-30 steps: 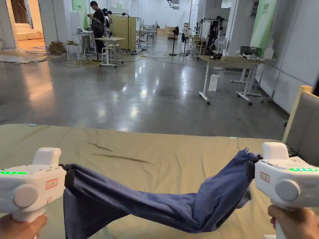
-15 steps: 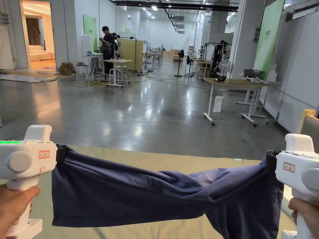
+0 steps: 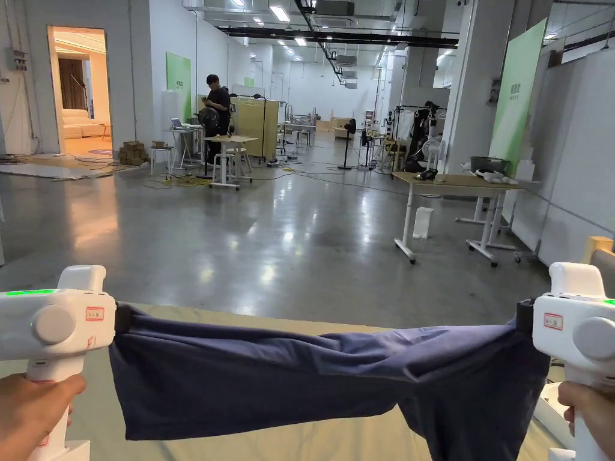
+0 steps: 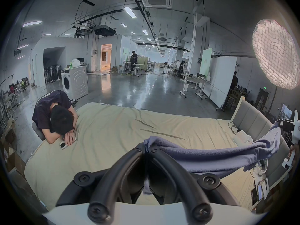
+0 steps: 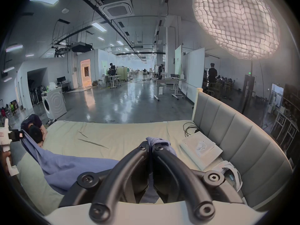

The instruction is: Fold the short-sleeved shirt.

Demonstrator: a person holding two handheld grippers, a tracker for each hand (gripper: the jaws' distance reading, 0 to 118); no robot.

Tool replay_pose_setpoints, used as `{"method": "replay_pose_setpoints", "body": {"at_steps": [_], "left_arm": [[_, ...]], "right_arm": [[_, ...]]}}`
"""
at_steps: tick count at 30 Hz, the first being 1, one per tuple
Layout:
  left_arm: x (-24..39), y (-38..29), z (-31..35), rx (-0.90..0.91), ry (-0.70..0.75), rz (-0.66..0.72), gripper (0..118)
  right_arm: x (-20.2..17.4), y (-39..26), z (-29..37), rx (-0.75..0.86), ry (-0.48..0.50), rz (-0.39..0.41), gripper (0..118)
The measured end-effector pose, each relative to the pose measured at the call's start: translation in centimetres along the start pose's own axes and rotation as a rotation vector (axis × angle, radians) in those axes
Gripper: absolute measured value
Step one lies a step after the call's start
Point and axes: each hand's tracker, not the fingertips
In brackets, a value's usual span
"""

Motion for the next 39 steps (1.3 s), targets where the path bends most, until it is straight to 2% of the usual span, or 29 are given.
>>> {"method": "replay_pose_setpoints", "body": {"at_steps": [3, 6, 13, 18, 26, 33, 39], "left_arm": [[0.6, 0.6, -0.9, 0.003, -0.003, -0.006, 4], [1.2, 1.7, -2.2, -0.007, 0.001, -0.038, 4], [1.8, 4.7, -6.0, -0.019, 0.021, -0.072, 4], [1.5, 3.3, -7.7, -0.044, 0.033, -0.069, 4], [-0.2, -8.9, -8.1, -0.176, 0.027, -0.06, 4], [-1.4, -22.9, -4.2, -0.308, 0.038, -0.02, 4], [-3.5, -31.4, -1.0, -0.4, 0.05, 0.011, 4]], "right_arm": [[0.2, 0.0, -1.7, -0.021, -0.003, -0.035, 2], [-0.1, 0.3, -3.9, -0.046, -0.023, -0.019, 2], [-0.1, 1.9, -8.6, -0.07, -0.023, -0.037, 2], [-0.6, 0.5, -10.2, -0.092, -0.014, -0.021, 2], [-0.2, -11.2, -9.5, -0.209, -0.017, 0.002, 2], [0.6, -24.5, -4.7, -0.33, -0.03, 0.013, 2], [1.5, -31.1, 0.3, -0.384, -0.054, 0.029, 2]]}}
